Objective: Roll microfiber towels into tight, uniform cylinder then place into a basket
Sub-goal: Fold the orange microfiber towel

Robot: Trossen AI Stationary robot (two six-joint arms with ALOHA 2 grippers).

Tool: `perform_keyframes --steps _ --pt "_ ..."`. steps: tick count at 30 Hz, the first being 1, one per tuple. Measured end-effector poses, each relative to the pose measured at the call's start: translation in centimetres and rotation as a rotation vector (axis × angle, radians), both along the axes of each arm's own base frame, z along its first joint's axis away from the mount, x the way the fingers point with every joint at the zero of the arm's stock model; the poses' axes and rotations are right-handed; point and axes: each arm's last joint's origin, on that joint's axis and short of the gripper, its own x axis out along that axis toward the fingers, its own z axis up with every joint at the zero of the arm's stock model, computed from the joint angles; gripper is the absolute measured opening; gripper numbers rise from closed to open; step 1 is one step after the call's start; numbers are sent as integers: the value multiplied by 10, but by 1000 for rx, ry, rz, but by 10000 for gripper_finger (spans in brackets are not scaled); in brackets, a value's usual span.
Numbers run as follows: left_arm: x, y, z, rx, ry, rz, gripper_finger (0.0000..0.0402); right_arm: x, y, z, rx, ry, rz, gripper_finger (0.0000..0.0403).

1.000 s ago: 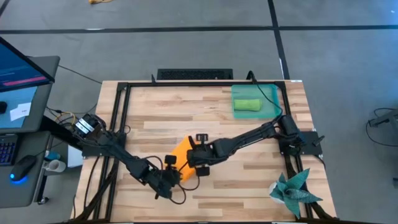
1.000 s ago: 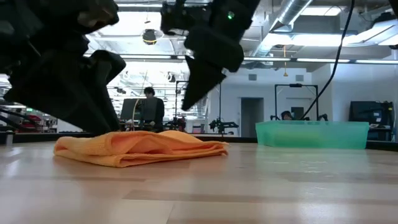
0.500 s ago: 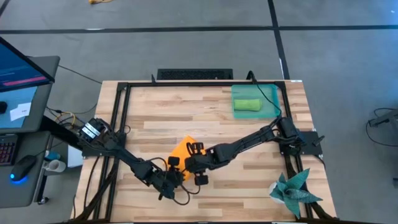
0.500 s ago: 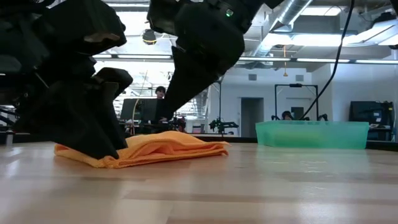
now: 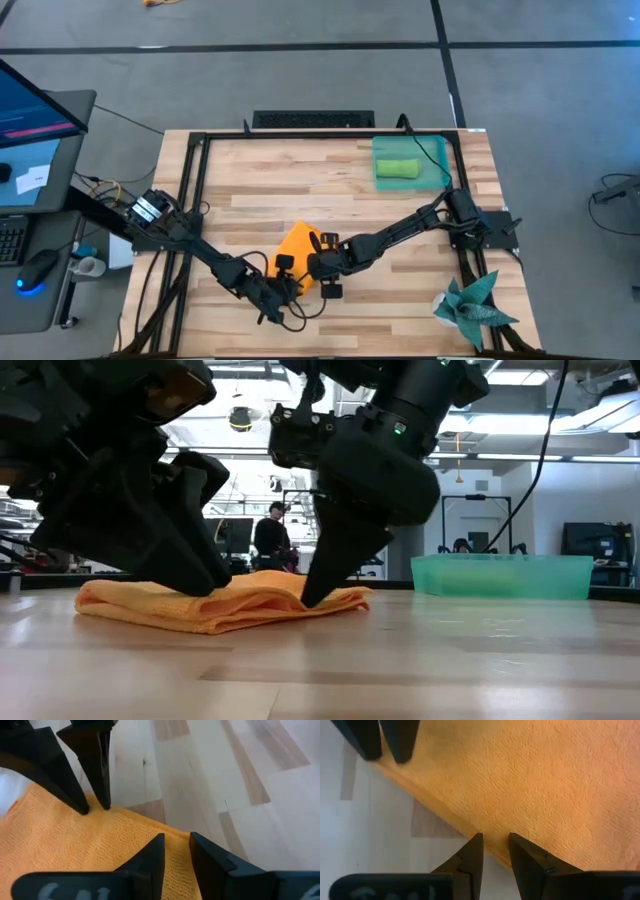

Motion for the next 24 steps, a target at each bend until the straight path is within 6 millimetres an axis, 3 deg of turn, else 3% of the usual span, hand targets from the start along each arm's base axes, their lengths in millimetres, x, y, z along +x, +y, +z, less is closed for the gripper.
perform_keyframes --steps 8,11,16,24 --pt "-2 3 22 163 172 37 84 -6 -1 8 -14 34 5 116" --pt "-4 3 33 212 235 84 84 -3 2 23 8 -46 14 116" --pt "-11 -1 37 229 275 113 84 6 14 32 35 -190 66 116" --pt "-23 4 25 244 293 200 84 14 19 -3 19 -163 84 116"
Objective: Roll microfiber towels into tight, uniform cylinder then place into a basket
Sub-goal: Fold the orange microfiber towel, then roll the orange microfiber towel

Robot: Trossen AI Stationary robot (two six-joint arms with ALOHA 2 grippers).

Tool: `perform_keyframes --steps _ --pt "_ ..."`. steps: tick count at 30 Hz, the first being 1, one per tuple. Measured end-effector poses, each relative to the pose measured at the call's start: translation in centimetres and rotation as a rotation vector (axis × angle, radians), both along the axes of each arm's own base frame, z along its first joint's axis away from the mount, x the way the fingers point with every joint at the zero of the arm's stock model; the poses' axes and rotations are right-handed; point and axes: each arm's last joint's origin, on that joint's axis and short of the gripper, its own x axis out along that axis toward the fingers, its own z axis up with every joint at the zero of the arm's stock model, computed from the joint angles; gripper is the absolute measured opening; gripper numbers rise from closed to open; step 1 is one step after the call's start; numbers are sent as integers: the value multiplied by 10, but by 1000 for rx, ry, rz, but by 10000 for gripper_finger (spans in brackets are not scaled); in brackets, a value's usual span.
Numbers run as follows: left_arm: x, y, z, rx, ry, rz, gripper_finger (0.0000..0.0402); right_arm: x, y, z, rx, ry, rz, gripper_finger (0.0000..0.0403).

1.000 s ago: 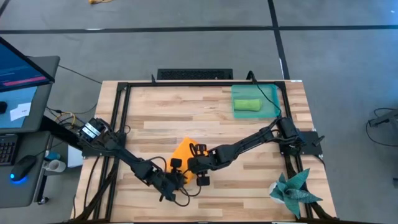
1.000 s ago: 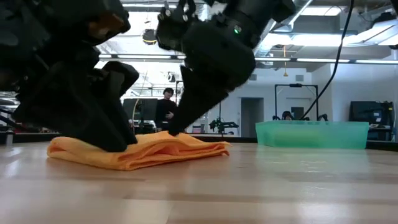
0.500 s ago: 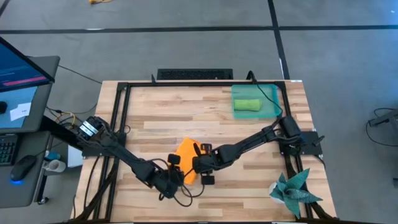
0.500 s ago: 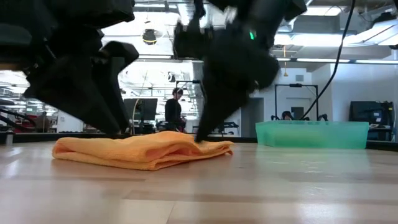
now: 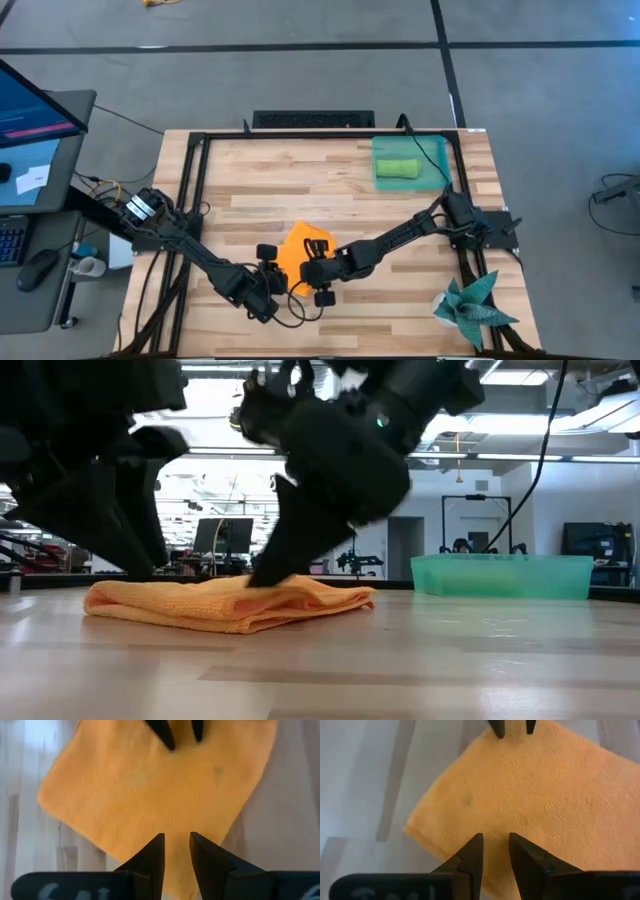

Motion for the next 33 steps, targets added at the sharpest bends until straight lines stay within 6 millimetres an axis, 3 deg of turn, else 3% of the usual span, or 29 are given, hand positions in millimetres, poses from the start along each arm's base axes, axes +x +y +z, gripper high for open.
perform_keyframes --steps 6,11,21,26,33 --pt "-7 7 -12 -22 23 43 84 -6 -2 -3 0 76 -32 116" --pt "-6 3 -20 -177 -5 51 84 -10 -3 -5 40 142 -11 116" --pt "8 -11 -13 -346 -97 -50 84 -24 -9 2 -16 264 18 116" --pt "13 -16 -1 -326 -93 -67 84 -35 -10 20 -35 297 21 116" --pt "16 -21 24 -130 -81 -59 84 -62 6 63 -166 235 -14 116"
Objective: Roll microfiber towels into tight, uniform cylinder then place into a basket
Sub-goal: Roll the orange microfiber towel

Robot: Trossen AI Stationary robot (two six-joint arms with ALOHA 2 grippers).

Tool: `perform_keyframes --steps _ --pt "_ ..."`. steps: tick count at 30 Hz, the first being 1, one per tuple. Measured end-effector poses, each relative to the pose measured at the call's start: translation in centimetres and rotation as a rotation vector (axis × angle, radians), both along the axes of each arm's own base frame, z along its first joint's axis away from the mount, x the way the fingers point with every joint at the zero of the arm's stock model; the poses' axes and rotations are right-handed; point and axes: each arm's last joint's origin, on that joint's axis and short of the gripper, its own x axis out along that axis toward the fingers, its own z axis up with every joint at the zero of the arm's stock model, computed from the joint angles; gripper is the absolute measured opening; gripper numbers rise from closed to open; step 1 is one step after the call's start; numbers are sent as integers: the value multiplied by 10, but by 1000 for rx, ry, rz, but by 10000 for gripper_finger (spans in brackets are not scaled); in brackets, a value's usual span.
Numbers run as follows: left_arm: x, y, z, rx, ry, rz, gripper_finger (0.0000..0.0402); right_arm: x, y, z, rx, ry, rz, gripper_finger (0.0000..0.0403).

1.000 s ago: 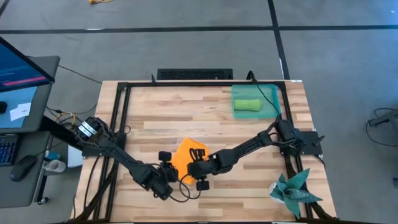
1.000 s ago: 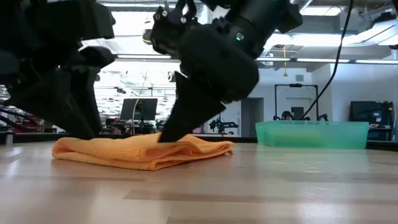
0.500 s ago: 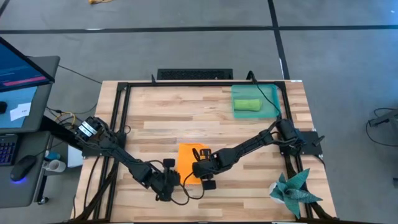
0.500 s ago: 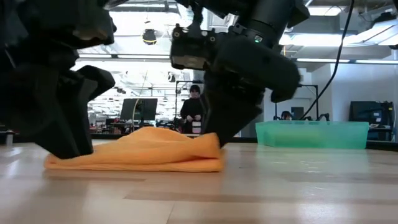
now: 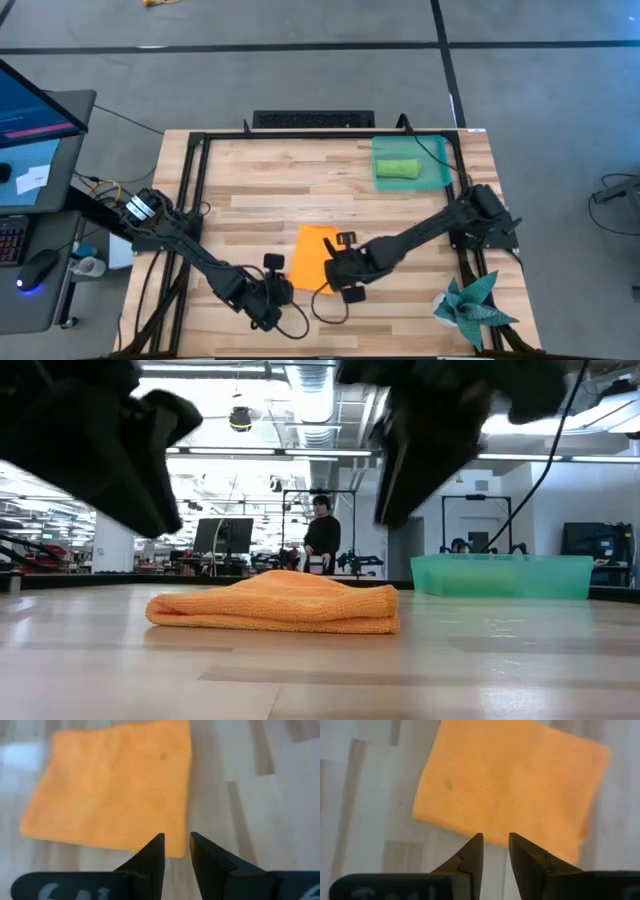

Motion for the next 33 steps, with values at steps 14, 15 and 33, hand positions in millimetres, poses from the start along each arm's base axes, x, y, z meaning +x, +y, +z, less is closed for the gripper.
perform_keyframes --steps 14,15,33 --pt "18 13 1 104 -66 -20 84 -101 54 12 -161 -266 -147 116" --pt "21 19 2 114 -70 4 84 -106 56 8 -156 -276 -164 116" --pt "49 113 -26 -106 100 74 84 -115 60 -12 -138 -324 -201 116"
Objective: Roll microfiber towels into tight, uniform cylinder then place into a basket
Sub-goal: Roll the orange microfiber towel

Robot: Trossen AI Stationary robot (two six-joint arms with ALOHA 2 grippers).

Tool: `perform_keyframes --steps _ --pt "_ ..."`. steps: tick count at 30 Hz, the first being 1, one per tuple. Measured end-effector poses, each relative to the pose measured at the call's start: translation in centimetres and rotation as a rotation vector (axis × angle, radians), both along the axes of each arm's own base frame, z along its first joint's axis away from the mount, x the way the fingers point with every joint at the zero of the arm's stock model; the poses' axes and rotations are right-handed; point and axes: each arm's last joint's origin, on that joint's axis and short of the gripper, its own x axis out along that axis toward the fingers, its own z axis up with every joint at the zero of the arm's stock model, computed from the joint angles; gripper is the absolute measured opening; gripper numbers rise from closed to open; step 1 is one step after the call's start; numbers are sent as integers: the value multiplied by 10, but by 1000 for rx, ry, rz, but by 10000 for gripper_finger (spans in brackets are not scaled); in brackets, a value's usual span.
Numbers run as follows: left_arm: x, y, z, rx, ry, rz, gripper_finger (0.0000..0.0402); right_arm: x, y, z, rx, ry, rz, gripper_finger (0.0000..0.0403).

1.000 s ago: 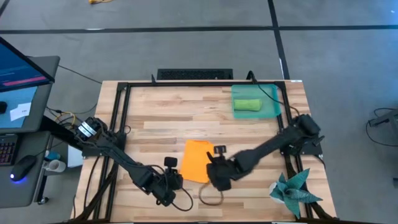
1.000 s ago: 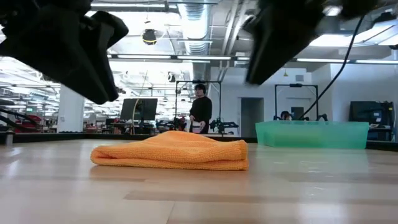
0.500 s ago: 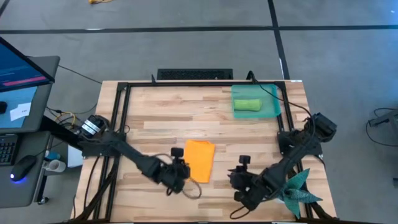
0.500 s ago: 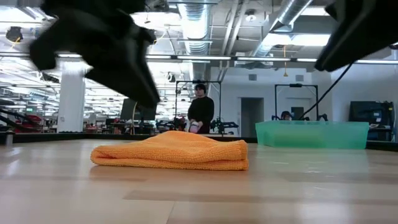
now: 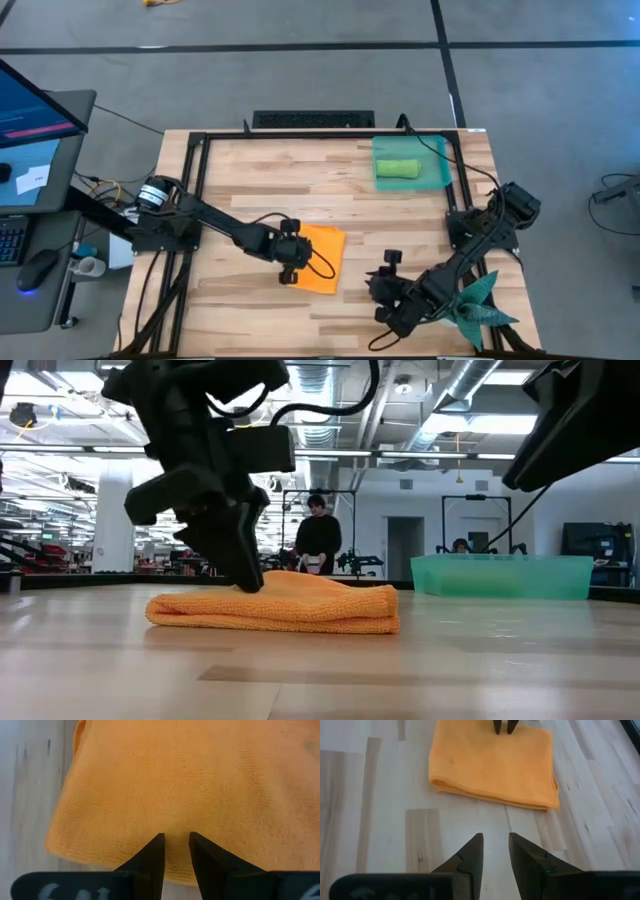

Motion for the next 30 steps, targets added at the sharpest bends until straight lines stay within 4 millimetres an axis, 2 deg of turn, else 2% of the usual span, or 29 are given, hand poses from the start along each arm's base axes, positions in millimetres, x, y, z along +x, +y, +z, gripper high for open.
perform_keyframes --steps 3,8,12,15,19,23,28,30 --pt "-2 1 -3 -48 7 57 84 1 -2 0 1 0 -7 116" --pt "-8 -6 -5 -263 53 287 84 9 -8 0 37 -10 -43 116" --pt "-12 -20 -5 -243 36 288 84 18 -11 1 126 -13 -58 116" --pt "-15 -28 -2 -161 4 242 84 25 -12 2 183 -13 -43 116" --pt "-19 -42 18 -72 -82 197 84 32 -10 5 190 -48 28 116" --pt "-30 -69 31 -11 -111 43 84 35 -4 7 177 -73 111 116" --pt "-48 -108 27 12 -133 -158 84 44 9 -11 134 -78 210 116" --pt "-56 -116 25 46 -115 -218 84 50 11 -21 97 -75 254 116"
